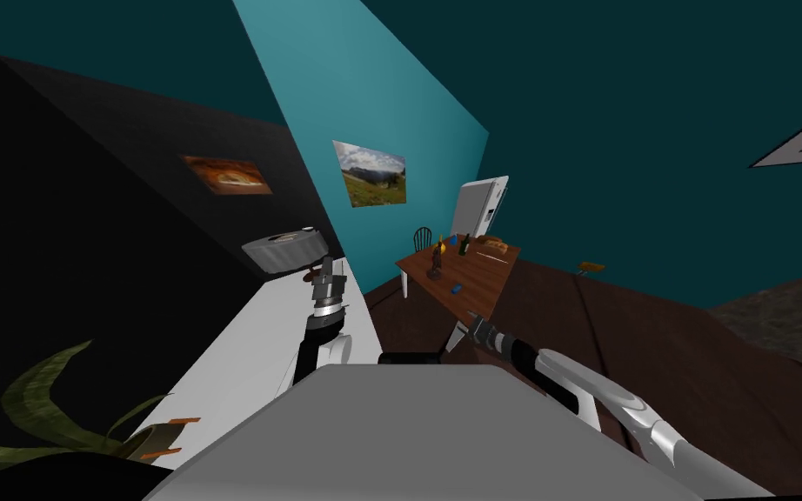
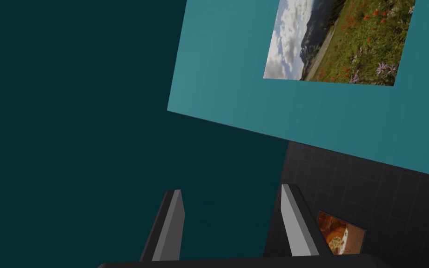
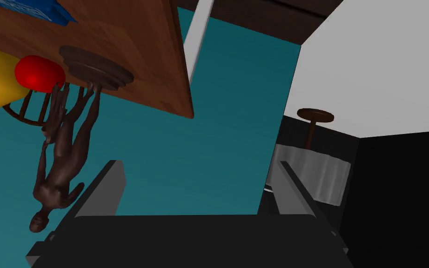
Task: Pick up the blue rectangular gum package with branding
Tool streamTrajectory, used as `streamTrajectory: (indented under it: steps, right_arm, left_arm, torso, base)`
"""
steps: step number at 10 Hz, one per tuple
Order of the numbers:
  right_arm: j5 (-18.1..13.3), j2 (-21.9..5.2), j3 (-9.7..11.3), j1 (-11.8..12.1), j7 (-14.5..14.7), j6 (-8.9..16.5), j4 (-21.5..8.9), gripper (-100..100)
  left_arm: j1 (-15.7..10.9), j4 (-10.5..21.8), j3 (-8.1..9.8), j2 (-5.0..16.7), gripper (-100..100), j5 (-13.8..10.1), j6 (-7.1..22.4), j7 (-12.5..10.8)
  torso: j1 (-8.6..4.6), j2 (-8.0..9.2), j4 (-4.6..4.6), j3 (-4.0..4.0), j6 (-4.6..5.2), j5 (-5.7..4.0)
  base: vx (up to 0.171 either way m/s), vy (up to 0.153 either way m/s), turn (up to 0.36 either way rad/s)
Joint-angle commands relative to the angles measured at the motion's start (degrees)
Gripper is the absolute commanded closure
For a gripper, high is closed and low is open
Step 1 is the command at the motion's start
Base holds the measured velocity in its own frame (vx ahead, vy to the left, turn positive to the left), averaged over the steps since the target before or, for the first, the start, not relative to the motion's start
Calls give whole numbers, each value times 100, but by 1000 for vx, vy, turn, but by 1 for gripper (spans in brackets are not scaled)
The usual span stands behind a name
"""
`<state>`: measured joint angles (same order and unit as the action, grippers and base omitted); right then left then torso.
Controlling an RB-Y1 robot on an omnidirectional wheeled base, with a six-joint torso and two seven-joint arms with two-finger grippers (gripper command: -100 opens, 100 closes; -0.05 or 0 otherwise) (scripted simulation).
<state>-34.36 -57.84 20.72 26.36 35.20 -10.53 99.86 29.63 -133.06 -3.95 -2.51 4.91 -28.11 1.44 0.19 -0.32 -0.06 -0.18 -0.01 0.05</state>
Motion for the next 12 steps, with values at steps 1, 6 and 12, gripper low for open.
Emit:
streamTrajectory:
  steps: [1,6,12]
  right_arm:
    - [-75,-169,171,-86,199,194,-37,-100]
    - [-498,-767,642,-138,1014,577,-721,-100]
    - [-853,-1193,1139,-178,1867,933,-1397,-100]
  left_arm:
    - [0,0,0,0,0,0,0,0]
    - [0,0,1,0,0,0,0,0]
    - [1,0,1,0,0,0,0,0]
  torso:
    - [0,0,0,0,0,0]
    - [-4,-1,0,-1,2,0]
    - [-7,-5,-2,-4,2,-2]
  base:
    - [82,40,49]
    - [96,53,103]
    - [111,29,102]
